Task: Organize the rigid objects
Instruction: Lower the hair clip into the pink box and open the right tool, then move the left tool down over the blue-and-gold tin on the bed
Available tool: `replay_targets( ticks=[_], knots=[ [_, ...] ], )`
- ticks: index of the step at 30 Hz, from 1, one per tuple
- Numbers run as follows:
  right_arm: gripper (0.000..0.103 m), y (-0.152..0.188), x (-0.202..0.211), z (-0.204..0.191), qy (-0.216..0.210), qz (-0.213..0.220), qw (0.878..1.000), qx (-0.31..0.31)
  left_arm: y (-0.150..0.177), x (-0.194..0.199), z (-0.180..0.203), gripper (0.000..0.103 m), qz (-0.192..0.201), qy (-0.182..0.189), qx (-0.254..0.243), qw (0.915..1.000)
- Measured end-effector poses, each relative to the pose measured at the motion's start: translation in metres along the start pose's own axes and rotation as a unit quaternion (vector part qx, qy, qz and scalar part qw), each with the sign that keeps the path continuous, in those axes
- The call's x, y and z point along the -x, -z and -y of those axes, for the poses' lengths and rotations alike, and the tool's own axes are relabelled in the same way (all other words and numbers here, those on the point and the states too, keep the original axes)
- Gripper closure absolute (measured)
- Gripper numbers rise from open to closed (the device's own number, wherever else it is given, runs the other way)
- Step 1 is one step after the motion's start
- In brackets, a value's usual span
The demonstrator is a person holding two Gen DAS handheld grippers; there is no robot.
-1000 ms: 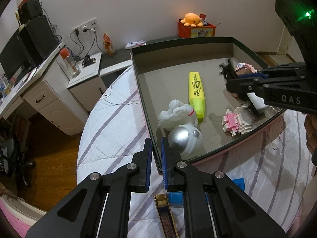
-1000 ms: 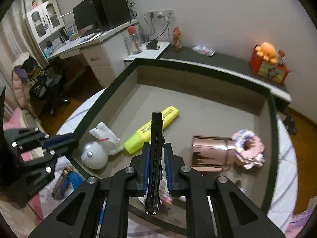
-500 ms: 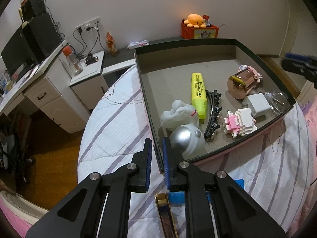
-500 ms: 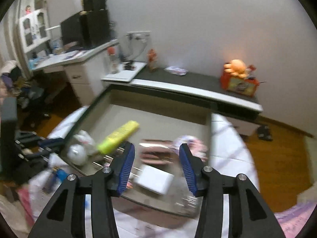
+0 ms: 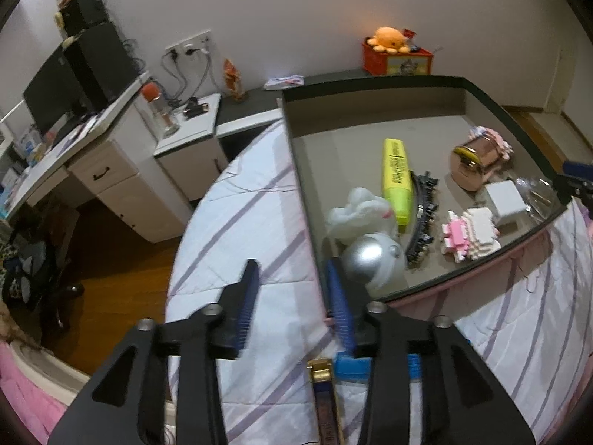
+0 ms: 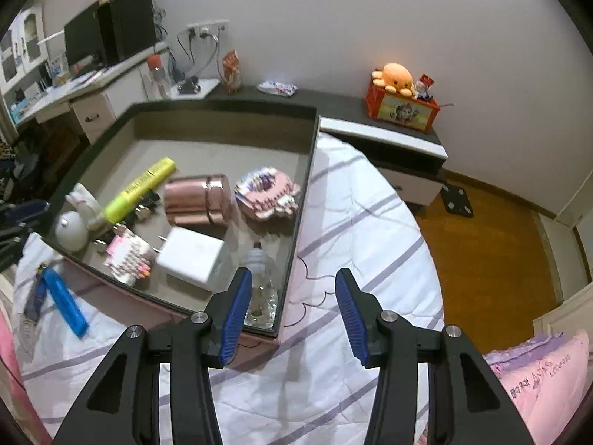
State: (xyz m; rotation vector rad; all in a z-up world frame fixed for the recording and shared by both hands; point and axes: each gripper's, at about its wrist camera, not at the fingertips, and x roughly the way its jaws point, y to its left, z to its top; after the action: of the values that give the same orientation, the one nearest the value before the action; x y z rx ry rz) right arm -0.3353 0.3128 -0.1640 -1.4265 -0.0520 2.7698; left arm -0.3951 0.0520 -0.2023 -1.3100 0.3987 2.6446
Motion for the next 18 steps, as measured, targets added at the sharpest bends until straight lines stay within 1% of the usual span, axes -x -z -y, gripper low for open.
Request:
replay_targets(
  ticks=[1,2,3,4,5,6,8,10,12,15,16,18],
  knots=[
    [0.072,0.001,0.001,0.000,-0.005,0.000,1.000,-0.003,0.000,0.001,-0.003,0.043,0.002,0.001,0.008,1.0000],
    [0.073,0.000,0.001,-0.001,-0.007,-0.002,1.000,-0.002,0.001,0.003,-0.006,0.033,0.004,0.006,0.016,0.9998],
    [0.076,0.000,0.000,-0.003,-0.006,-0.002,1.000,0.000,0.001,0.004,-0.008,0.031,0.007,0.009,0.022,0.9997],
    [0.081,0.000,0.000,-0.004,-0.007,-0.003,1.000,0.003,0.002,0.005,-0.010,0.029,0.011,0.012,0.026,0.9995],
    [0.081,-0.001,0.000,-0.005,-0.009,-0.004,1.000,0.002,0.003,0.007,-0.010,0.029,0.014,0.012,0.028,0.9994],
    [0.082,-0.002,0.000,-0.006,-0.008,-0.003,1.000,0.000,0.004,0.008,-0.011,0.028,0.015,0.009,0.030,0.9994],
    [0.082,-0.001,-0.001,-0.003,-0.010,-0.001,1.000,-0.009,0.006,0.011,-0.013,0.021,0.015,0.000,0.030,0.9994],
    [0.082,-0.004,-0.003,-0.002,-0.001,-0.001,1.000,-0.009,0.009,0.015,-0.015,0.019,0.018,-0.013,0.031,0.9993],
    [0.082,-0.007,-0.009,-0.002,0.007,-0.007,1.000,-0.009,0.012,0.019,-0.018,0.016,0.021,-0.014,0.037,0.9990],
    [0.083,-0.010,-0.020,-0.005,0.004,-0.022,1.000,-0.001,0.018,0.026,-0.021,0.012,0.026,-0.017,0.039,0.9987],
    [0.089,-0.009,-0.024,-0.006,0.004,-0.027,1.000,0.000,0.021,0.029,-0.021,0.011,0.028,-0.018,0.039,0.9987],
    [0.094,-0.004,-0.026,-0.007,0.011,-0.024,1.000,-0.002,0.027,0.033,-0.022,0.011,0.029,-0.025,0.042,0.9984]
  ],
)
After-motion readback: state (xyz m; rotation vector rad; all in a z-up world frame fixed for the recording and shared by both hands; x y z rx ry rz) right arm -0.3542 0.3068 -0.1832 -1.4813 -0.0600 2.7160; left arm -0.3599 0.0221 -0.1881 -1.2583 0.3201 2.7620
